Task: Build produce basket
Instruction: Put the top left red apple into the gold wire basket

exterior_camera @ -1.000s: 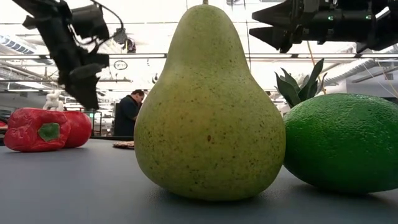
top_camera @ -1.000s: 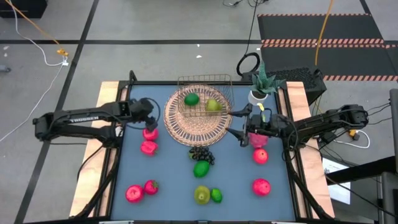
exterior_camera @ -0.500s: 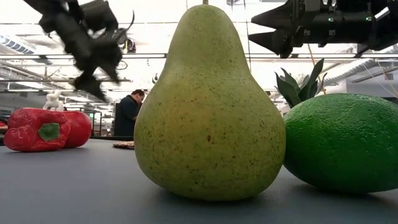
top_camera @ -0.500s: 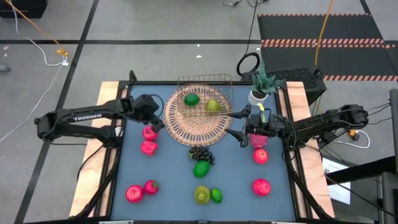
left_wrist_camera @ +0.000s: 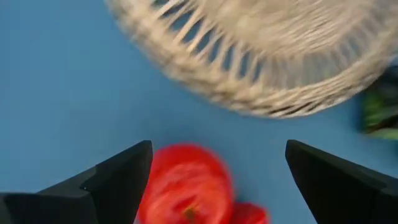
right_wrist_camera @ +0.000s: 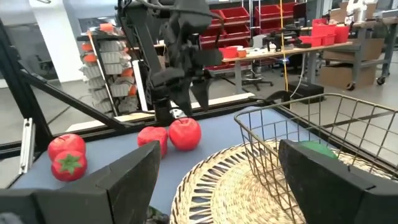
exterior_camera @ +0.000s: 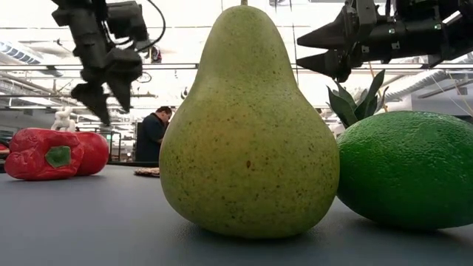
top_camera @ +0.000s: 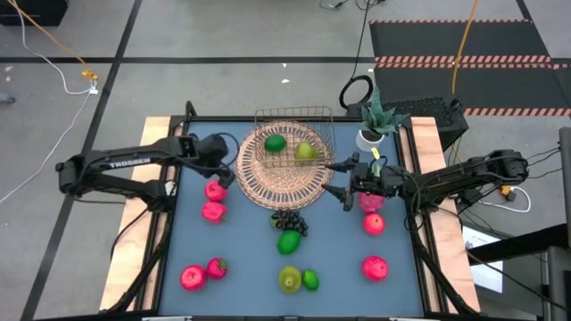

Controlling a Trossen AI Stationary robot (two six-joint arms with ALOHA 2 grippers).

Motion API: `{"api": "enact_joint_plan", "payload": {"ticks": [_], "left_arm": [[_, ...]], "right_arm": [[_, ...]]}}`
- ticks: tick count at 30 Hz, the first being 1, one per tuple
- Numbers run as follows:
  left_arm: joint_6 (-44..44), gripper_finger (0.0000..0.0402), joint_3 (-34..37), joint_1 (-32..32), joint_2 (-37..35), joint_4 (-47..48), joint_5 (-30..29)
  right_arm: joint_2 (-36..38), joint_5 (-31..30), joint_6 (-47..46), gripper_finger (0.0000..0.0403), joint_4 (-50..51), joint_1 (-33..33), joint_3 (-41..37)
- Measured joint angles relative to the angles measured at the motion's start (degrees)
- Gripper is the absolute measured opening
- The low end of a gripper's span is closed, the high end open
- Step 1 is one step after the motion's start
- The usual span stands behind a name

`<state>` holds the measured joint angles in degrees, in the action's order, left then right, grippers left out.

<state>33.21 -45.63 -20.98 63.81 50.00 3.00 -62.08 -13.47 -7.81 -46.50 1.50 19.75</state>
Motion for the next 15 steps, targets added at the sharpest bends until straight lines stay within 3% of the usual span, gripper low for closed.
{"api": "enact_joint_plan", "payload": {"ticks": [8, 12, 15], "left_arm": [[1.34, 0.0365, 0.0, -3.66, 2.91, 2.83, -0.51], [1.84, 0.0365, 0.0, -3.86, 5.01, 4.13, 0.03], [3.08, 0.0365, 0.0, -3.82, 5.92, 4.24, 2.53]], "right_arm": [[0.0, -0.53, 0.77, 0.0322, 2.26, 0.09, 0.0], [-0.31, -6.87, -3.98, 0.0322, 3.78, 0.09, 0.0], [-0.31, -7.49, -6.33, 0.0322, 3.52, 0.09, -0.04]]}}
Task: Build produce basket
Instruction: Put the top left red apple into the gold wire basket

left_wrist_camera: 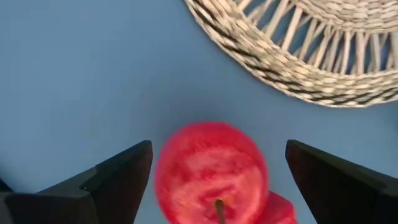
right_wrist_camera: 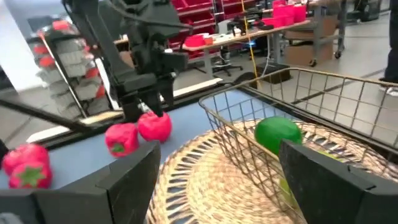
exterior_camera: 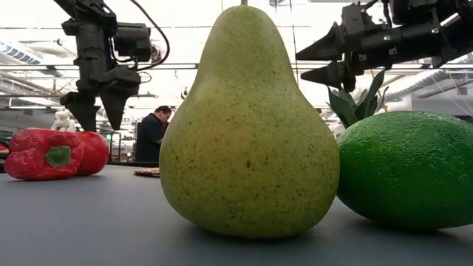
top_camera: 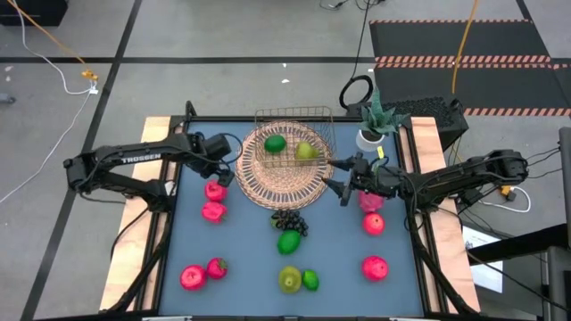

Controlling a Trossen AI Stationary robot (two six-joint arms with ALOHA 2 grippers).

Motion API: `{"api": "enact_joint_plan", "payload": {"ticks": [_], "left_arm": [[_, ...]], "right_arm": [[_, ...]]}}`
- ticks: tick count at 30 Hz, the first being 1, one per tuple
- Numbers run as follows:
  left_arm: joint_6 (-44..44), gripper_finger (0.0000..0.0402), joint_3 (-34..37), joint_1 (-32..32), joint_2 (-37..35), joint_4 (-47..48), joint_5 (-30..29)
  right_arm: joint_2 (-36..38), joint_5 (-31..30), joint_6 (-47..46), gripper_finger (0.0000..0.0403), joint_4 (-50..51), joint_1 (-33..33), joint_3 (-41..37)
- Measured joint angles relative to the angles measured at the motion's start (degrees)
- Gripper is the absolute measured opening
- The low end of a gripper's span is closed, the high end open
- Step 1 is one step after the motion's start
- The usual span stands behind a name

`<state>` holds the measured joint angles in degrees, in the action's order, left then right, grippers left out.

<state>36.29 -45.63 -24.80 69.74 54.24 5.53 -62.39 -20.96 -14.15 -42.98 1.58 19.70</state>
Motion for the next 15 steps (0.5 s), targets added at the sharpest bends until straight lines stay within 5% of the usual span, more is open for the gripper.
{"api": "enact_joint_plan", "payload": {"ticks": [5, 11, 15], "left_arm": [[4.87, 0.0365, 0.0, 0.61, -0.08, 1.33, 5.04], [1.59, 0.0365, 0.0, 1.41, -0.4, 2.08, -3.39], [-0.24, 0.0365, 0.0, 0.31, -0.42, 1.9, -2.33]], "right_arm": [[0.0, 1.0, 7.29, 0.0322, 1.18, -0.34, 0.0], [0.02, -8.92, 6.71, 0.0322, -0.41, -3.93, 0.0], [0.0, -9.19, 1.6, 0.0322, -0.95, -6.21, 0.0]]}}
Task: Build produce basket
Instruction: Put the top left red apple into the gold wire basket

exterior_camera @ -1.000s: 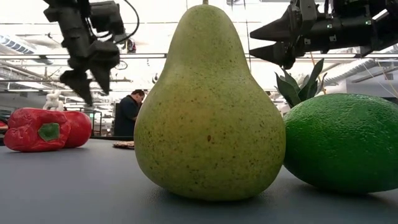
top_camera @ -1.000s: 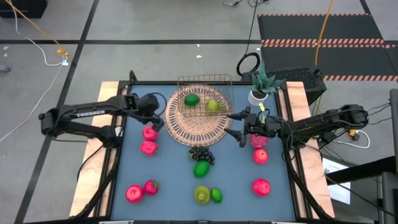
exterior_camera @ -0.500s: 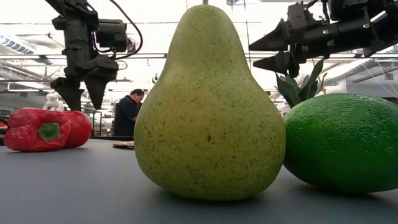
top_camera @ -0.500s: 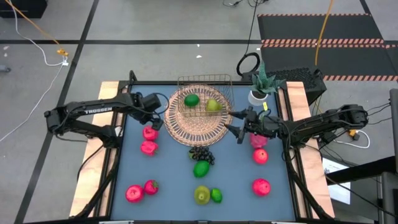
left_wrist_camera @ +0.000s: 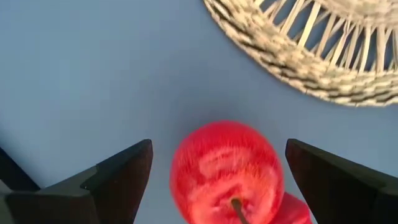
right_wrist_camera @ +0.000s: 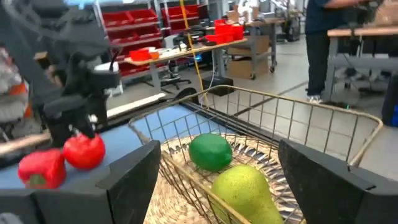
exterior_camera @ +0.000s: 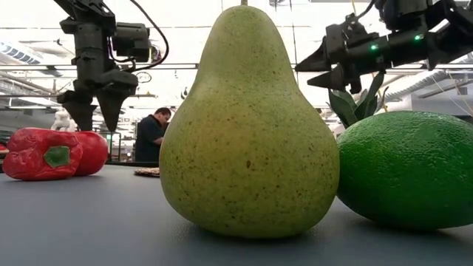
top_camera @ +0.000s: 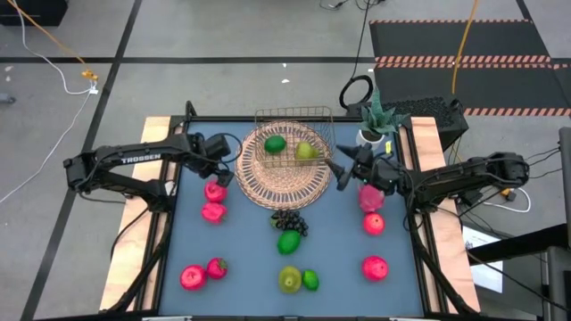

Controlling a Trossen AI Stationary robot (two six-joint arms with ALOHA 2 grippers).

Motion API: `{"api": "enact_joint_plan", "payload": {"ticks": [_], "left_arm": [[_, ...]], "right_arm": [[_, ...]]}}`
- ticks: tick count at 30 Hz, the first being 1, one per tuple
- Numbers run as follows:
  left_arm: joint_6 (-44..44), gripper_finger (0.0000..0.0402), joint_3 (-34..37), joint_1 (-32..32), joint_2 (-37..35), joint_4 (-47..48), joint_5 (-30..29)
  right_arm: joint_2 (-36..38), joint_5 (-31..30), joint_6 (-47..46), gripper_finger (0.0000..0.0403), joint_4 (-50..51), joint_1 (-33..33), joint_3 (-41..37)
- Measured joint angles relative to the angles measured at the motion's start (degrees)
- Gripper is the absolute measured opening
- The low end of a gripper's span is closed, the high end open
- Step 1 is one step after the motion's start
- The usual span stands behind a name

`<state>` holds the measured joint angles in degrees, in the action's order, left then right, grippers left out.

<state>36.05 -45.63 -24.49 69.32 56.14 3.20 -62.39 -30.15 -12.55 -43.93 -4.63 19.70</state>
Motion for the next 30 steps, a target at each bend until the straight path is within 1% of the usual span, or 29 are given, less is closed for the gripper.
{"api": "enact_joint_plan", "payload": {"ticks": [3, 7, 12, 16, 18, 21, 26, 28, 30], "left_arm": [[0.66, 0.0365, 0.0, -0.24, 0.0, 1.68, 1.33], [1.97, 0.0365, 0.0, -0.23, 0.0, 3.38, 1.31], [2.25, 0.0365, 0.0, -0.1, 0.0, 3.67, 0.03], [2.19, 0.0365, 0.0, -0.13, 0.0, 2.94, -0.14], [2.89, 0.0365, 0.0, -0.13, 0.0, 2.98, 1.7], [4.51, 0.0365, 0.0, 0.66, 0.0, 4.6, 4.61], [5.03, 0.0365, 0.0, 2.94, 0.0, 3.43, 3.89], [5.05, 0.0365, 0.0, 3.26, 0.0, 1.85, 3.76], [5.02, 0.0365, 0.0, 3.26, 0.0, 0.26, 3.94]], "right_arm": [[-0.38, -0.12, -3.01, 0.0322, -0.35, -2.43, 0.0], [-1.15, -0.07, -6.47, 0.0322, -1.51, -6.06, 0.0], [-3.73, 0.06, -5.99, 0.0322, -2.99, -9.29, 0.0], [-4.69, 0.27, -7.57, 0.0322, -2.0, -9.68, 0.02], [-5.31, 0.48, -8.72, 0.0322, 0.41, -9.65, 0.0], [-6.14, 4.64, -10.99, 0.0322, 1.41, -10.19, 0.0], [-7.3, 4.56, -9.34, 0.0322, -1.85, -12.3, 0.01], [-7.63, 4.77, -10.73, 0.0322, -3.01, -12.62, 0.03], [-7.73, 5.32, -12.65, 0.0322, -1.87, -12.5, 0.04]]}}
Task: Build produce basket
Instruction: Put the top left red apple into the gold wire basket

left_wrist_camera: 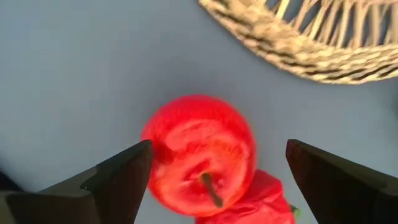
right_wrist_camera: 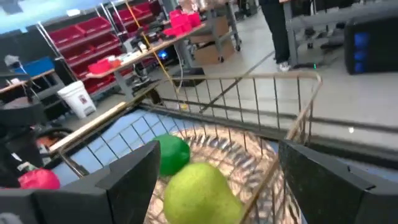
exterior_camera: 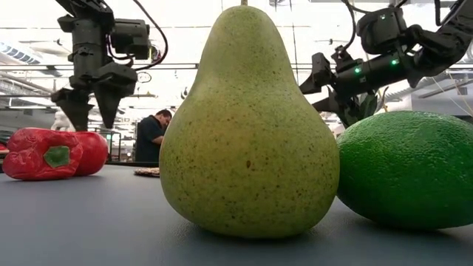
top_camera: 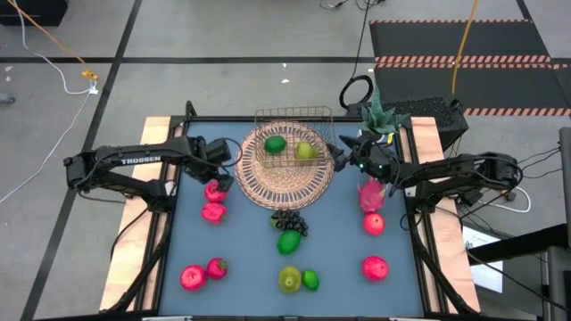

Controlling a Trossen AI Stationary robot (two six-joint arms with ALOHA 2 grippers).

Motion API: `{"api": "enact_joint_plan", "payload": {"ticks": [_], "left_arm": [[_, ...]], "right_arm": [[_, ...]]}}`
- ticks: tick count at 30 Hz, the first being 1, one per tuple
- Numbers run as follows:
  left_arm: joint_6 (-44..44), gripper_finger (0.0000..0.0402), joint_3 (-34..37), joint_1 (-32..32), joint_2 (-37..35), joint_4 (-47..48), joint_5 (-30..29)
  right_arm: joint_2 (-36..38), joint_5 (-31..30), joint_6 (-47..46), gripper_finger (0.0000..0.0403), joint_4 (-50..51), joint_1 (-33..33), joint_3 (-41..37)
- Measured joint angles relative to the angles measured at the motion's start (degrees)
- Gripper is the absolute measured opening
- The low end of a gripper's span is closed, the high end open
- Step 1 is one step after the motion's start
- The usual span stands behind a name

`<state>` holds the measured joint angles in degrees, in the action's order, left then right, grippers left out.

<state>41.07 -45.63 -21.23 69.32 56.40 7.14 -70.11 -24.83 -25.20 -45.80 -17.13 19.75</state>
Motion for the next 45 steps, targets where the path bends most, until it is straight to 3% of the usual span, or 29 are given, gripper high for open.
{"api": "enact_joint_plan", "payload": {"ticks": [3, 9, 12, 23, 32, 45], "left_arm": [[1.23, 0.0365, 0.0, 0.15, 0.0, 0.61, 0.32], [1.68, 0.0365, 0.04, 2.88, 0.0, 1.6, -5.77], [0.24, 0.037, 0.04, 3.04, 0.61, -1.81, -5.76], [-3.43, 0.0398, 0.09, 2.47, 5.85, 3.1, -7.66], [-2.99, 0.0397, 0.39, 3.41, 6.05, 3.57, -6.2], [-2.65, 0.0394, 6.28, 1.12, 5.9, 0.29, -2.56]], "right_arm": [[0.01, 2.96, -1.48, 0.0322, 1.93, 0.51, 0.0], [0.01, 4.35, 5.93, 0.0322, 4.21, 0.87, 0.0], [0.01, 6.23, 8.63, 0.0322, 4.74, 2.2, -0.03], [0.31, 7.16, 12.6, 0.0322, -9.16, 6.41, -1.84], [-0.02, 7.08, 12.52, 0.0322, -7.74, 9.6, -1.86], [0.01, 7.01, 13.93, 0.0322, -7.88, 9.75, -1.86]]}}
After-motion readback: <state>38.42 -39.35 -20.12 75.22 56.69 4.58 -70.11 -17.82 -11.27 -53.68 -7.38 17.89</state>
